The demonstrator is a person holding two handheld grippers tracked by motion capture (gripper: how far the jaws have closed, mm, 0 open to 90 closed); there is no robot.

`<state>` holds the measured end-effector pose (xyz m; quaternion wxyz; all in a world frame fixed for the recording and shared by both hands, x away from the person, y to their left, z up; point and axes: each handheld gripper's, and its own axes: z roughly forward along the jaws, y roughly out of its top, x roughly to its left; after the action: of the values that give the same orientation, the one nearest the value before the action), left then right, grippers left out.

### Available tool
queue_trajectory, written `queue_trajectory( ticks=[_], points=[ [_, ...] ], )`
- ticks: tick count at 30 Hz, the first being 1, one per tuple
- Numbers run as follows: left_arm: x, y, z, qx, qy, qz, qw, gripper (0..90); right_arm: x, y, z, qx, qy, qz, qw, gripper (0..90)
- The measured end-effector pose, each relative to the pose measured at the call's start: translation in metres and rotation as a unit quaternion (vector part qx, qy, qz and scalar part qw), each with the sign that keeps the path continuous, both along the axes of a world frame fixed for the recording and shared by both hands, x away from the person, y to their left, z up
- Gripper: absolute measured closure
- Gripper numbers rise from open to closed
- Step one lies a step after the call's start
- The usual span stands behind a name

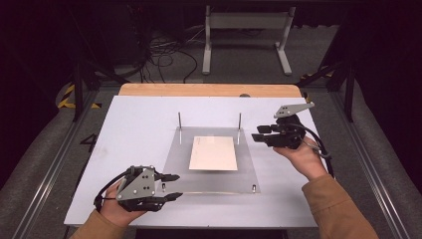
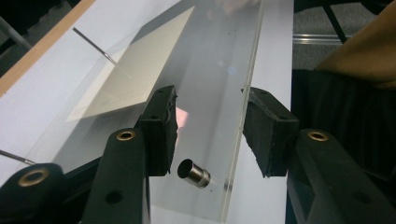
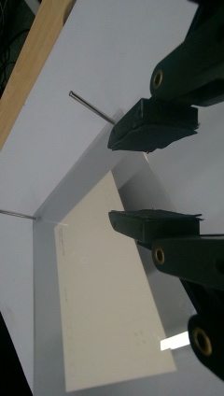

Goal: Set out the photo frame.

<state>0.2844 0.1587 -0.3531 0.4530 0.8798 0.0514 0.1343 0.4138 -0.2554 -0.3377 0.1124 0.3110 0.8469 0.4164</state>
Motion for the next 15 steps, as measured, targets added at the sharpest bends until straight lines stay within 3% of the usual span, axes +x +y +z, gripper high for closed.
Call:
queue_trajectory(
  ticks=[7, 15],
  points=[
    [0.007, 0.001, 0.011, -0.022, -0.005, 0.001, 0.9997, 57.8, -0.027, -0.005, 0.001, 0.004, -0.030, 0.027, 0.9992, 59.9],
    [0.017, -0.002, 0.023, -0.032, -0.014, 0.004, 0.9994, 59.8, -0.047, -0.015, 0.005, 0.007, -0.050, 0.033, 0.9982, 60.2]
  ],
)
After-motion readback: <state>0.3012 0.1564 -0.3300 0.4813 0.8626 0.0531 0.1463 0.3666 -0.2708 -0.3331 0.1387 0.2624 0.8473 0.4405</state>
